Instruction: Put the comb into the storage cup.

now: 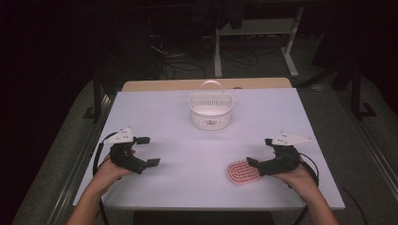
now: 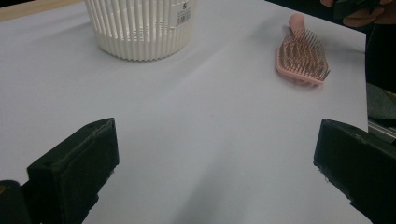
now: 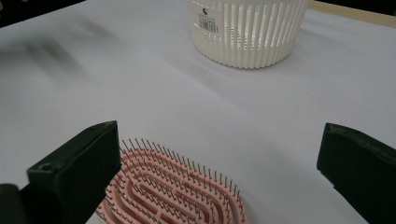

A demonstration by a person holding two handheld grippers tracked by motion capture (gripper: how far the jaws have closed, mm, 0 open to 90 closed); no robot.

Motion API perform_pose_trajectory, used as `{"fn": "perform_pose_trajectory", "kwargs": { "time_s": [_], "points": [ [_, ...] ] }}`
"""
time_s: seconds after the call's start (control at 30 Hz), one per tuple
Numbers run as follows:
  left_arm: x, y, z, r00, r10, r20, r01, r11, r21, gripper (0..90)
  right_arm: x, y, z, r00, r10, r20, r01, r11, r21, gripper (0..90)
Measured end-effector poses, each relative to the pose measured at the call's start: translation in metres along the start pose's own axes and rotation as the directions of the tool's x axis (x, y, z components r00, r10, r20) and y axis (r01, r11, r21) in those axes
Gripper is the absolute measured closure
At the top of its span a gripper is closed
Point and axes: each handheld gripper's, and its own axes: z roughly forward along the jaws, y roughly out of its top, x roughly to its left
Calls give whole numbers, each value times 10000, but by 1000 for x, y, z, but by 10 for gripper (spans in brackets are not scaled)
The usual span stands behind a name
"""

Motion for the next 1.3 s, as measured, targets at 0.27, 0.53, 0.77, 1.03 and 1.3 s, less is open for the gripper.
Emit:
{"fn": "perform_pose_trajectory", "kwargs": {
  "time_s": [0.27, 0.53, 0.77, 1.03, 1.3],
  "points": [
    [-2, -1, 1, 10000, 12, 18, -12, 10000, 70, 1, 0, 0, -1, 10000, 19, -13, -19, 10000, 14, 0],
    [-3, -3, 3, 10000, -21, 64, 20, 9999, 170, 1, -2, 2, -2, 10000, 64, -76, -63, 9999, 88, 0],
    [-3, -3, 1, 10000, -26, -21, 26, 9999, 164, 1, -7, 7, -1, 9999, 90, -51, -88, 9997, 238, 0],
    [-1, -5, 1, 9998, -220, 28, 219, 9996, 183, 1, -13, 14, 1, 9998, 195, -15, -194, 9984, 529, 0],
    [-2, -6, 2, 9998, -192, -29, 192, 9995, 241, 1, -19, 21, 4, 9998, 192, 19, -193, 9975, 682, 0]
  ]
}}
